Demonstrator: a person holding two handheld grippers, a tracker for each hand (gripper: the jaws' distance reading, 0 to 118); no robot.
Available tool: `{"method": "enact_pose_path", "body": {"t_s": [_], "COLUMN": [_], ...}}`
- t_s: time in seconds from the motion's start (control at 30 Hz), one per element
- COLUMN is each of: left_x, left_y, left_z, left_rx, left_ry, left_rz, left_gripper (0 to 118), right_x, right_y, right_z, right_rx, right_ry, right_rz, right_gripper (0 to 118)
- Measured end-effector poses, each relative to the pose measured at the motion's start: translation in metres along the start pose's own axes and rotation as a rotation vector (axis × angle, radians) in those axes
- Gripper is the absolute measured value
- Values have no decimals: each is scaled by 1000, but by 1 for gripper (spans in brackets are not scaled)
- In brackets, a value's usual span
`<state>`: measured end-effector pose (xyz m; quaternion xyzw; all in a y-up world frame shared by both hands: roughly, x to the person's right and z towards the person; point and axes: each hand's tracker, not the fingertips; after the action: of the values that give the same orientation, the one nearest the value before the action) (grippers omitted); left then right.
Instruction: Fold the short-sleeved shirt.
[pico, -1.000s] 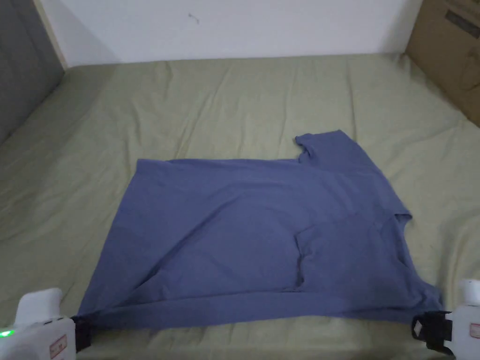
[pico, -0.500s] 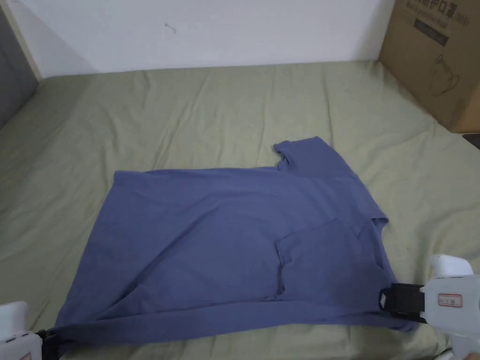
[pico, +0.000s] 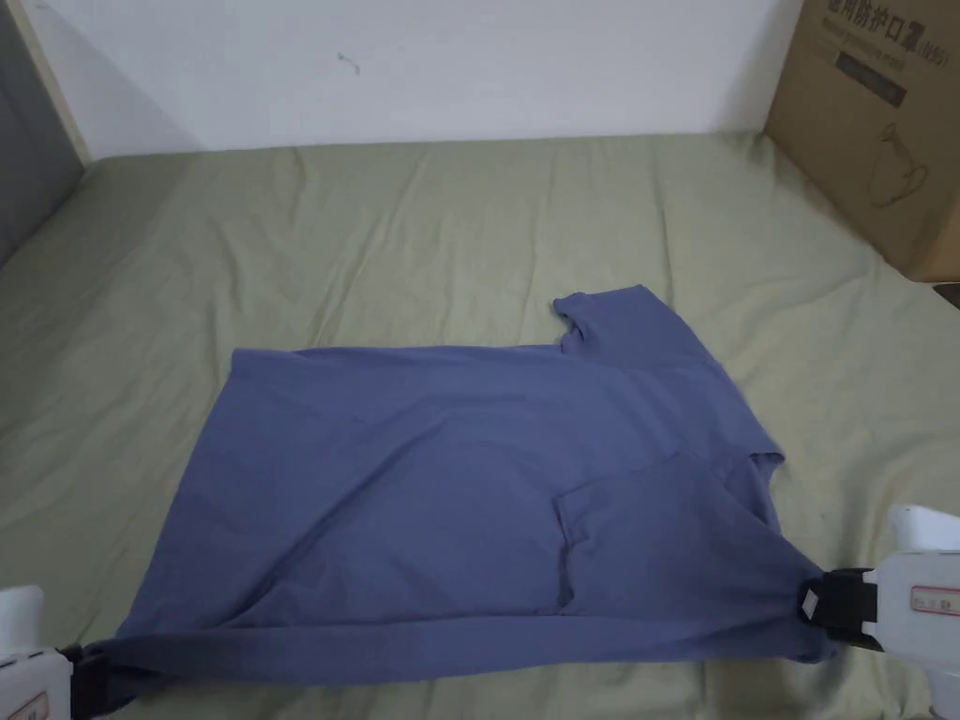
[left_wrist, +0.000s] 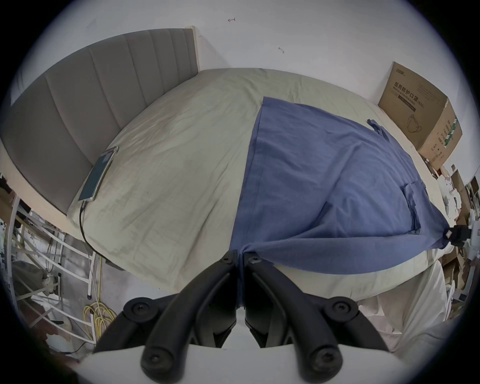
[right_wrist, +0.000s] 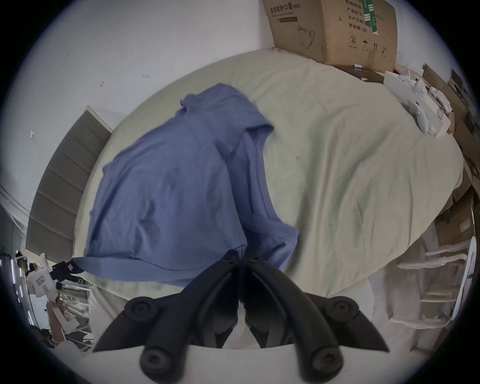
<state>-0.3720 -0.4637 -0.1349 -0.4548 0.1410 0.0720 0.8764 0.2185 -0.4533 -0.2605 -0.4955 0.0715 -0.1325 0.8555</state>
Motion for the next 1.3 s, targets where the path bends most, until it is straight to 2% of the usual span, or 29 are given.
{"method": "enact_pose_path", "body": {"t_s": [0.13,0.3,0.33,0.43,0.47,0.5,0.53,0.6,0.63,0.67,0.77,0.87,0.9,0.93,0.97,1.0,1.03,1.1,1.2,1.23,1.3], "left_x": [5,-28,-4,-5,40,51,62,58,60,61,39,20,17,15,14,8,6,3,-5,-4,-10], "left_y": [16,97,115,144,137,135,130,142,137,132,130,118,110,97,86,83,76,66,64,67,70], "left_z": [2,-33,-30,-58,-50,-55,-59,-78,-76,-72,-58,-34,-24,-13,-5,-5,1,7,0,-4,-25], "left_rx": [30,74,87,80,68,46,33,-16,-27,-39,-11,25,38,52,63,66,66,55,53,46,37], "left_ry": [-5,5,12,3,3,19,53,68,51,30,-63,-122,-125,-126,-115,-115,-105,-98,-113,-110,-116], "left_rz": [-12,-27,-34,-50,-75,-99,-122,-160,-146,-133,-47,8,14,20,20,21,27,33,64,74,69], "left_gripper": [3,3,3,4,5,13,37,74,84,85,81,54,54,21,3,2,0,0,0,8,46], "right_x": [-11,-19,-18,-16,-15,-13,-14,-20,-20,-23,-30,-40,-42,-45,-46,-45,-41,-37,-35,-34,-33], "right_y": [26,74,84,108,112,117,118,118,117,115,109,98,92,84,75,67,58,41,24,20,15], "right_z": [6,-13,-20,-49,-59,-69,-77,-86,-86,-84,-57,-26,-18,-9,-3,0,2,1,-9,-11,-16], "right_rx": [28,41,38,17,8,-7,-50,-84,-67,-60,-13,68,93,115,131,129,118,90,52,40,12], "right_ry": [30,12,17,1,-1,-4,-26,-75,-101,-103,-48,-54,-66,-80,-75,-69,-51,26,4,3,26], "right_rz": [3,-3,-32,-64,-67,-71,-86,-58,-28,-8,34,100,122,138,137,121,89,44,41,34,2], "right_gripper": [2,2,2,2,2,2,10,58,65,65,65,58,58,47,30,8,1,1,1,1,1]}}
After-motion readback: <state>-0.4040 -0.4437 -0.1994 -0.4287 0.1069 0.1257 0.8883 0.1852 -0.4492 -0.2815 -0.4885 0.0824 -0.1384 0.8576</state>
